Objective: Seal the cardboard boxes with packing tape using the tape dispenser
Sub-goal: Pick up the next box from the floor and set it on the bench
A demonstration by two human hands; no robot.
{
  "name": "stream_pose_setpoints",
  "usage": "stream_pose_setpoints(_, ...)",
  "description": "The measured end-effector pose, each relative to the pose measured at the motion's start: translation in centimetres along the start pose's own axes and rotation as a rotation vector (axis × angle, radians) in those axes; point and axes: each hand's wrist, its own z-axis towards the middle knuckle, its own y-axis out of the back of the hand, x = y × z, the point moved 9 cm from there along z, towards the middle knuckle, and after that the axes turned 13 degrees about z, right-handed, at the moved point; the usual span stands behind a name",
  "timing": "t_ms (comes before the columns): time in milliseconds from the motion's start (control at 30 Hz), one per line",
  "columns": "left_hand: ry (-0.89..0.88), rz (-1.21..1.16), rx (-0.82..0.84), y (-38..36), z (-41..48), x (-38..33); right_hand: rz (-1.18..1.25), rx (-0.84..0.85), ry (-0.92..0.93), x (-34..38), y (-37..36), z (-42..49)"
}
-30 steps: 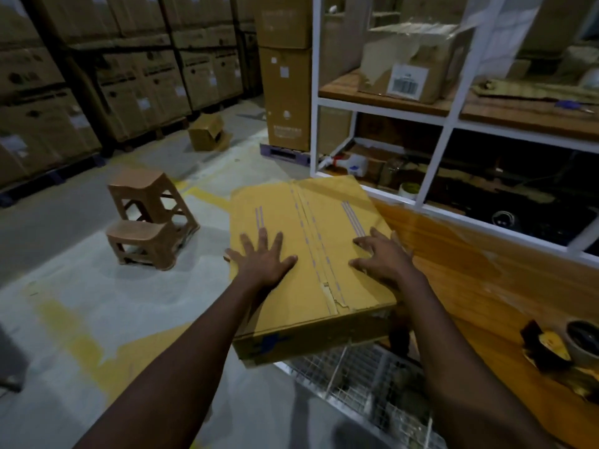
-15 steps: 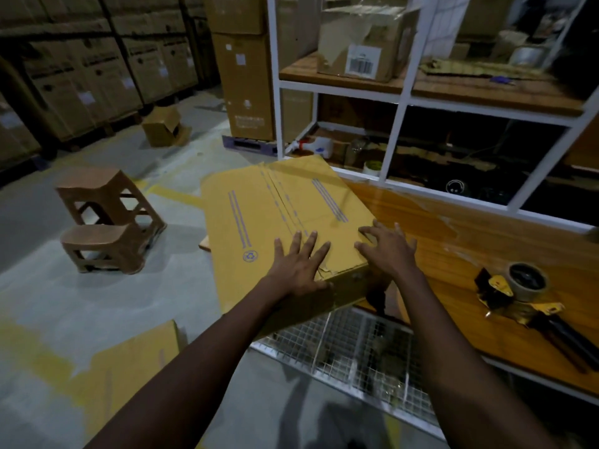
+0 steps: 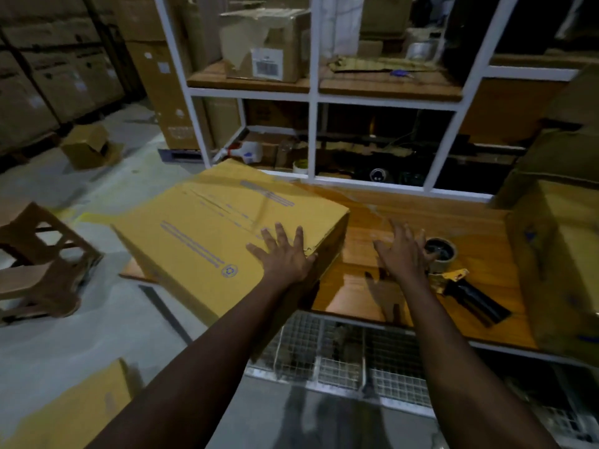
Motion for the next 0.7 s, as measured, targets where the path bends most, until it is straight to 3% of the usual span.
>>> stream_pose_setpoints(133, 0.016, -0.039, -0.02, 1.3, 2.2, -4.8, -0.016, -0.078, -0.108, -7.3, 3.8, 0.9)
stream_pose_setpoints(367, 0.012, -0.022, -0.044, 2.8, 5.5, -12.0, -0.117, -0.043, -0.371, -17.5, 6.7, 1.1)
stream_pose_setpoints(700, 0.093, -0.034, -0.056, 3.8, 8.8, -15.2, -0.309, 0.123, -0.471, -22.4, 5.0, 1.5)
